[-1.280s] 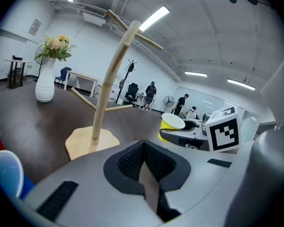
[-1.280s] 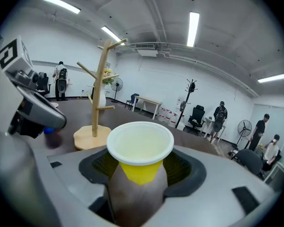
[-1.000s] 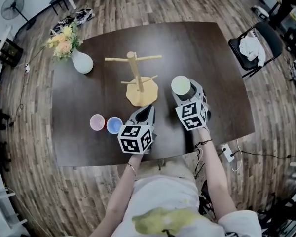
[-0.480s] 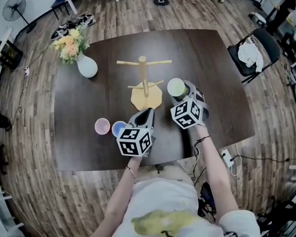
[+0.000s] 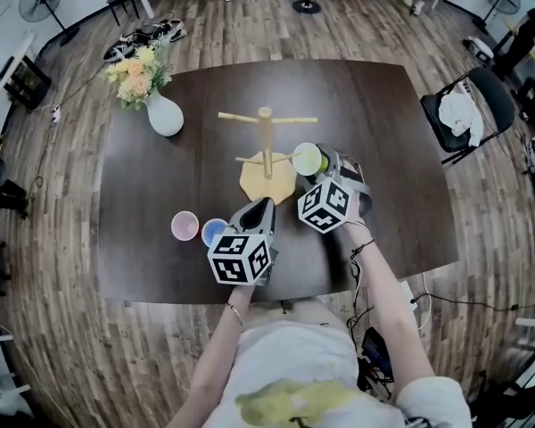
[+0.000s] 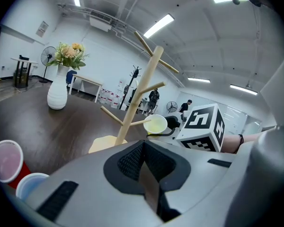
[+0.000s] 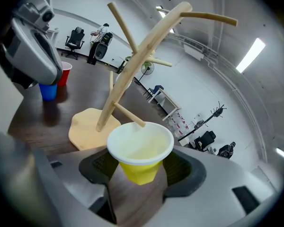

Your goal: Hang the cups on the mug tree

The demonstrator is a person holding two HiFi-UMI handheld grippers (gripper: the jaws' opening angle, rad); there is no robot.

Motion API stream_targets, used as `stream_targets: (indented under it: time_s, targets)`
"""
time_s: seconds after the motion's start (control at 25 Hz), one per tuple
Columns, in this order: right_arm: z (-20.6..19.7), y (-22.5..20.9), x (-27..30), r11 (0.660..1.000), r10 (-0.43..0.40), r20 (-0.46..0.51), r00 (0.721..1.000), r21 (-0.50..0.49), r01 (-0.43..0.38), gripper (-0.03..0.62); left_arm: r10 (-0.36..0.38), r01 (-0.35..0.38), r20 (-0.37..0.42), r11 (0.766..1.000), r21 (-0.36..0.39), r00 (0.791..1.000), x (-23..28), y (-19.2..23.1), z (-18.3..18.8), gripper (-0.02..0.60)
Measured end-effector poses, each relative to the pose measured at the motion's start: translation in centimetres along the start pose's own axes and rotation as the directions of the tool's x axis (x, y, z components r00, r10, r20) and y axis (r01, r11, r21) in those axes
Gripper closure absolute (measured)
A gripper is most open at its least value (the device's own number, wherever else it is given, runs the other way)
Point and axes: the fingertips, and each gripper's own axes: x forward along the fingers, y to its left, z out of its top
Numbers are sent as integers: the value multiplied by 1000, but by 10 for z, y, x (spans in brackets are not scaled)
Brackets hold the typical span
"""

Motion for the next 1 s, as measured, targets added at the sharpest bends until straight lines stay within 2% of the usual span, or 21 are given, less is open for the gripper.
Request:
stream_targets:
  time_s: [0.4, 0.76, 1.0]
  targets:
    - [15, 10, 10, 984, 0, -10, 1000, -176, -2, 298, 53, -53, 9, 998, -20, 999, -7, 11, 0, 565]
    - [25, 20, 13, 948, -32, -4, 999, -318, 29, 298, 72, -72, 9, 997, -29, 997, -11, 14, -4, 565]
    - [29, 25, 11, 909, -62, 11, 998, -413, 61, 296, 79, -78, 14, 996, -31, 997, -15, 13, -4, 565]
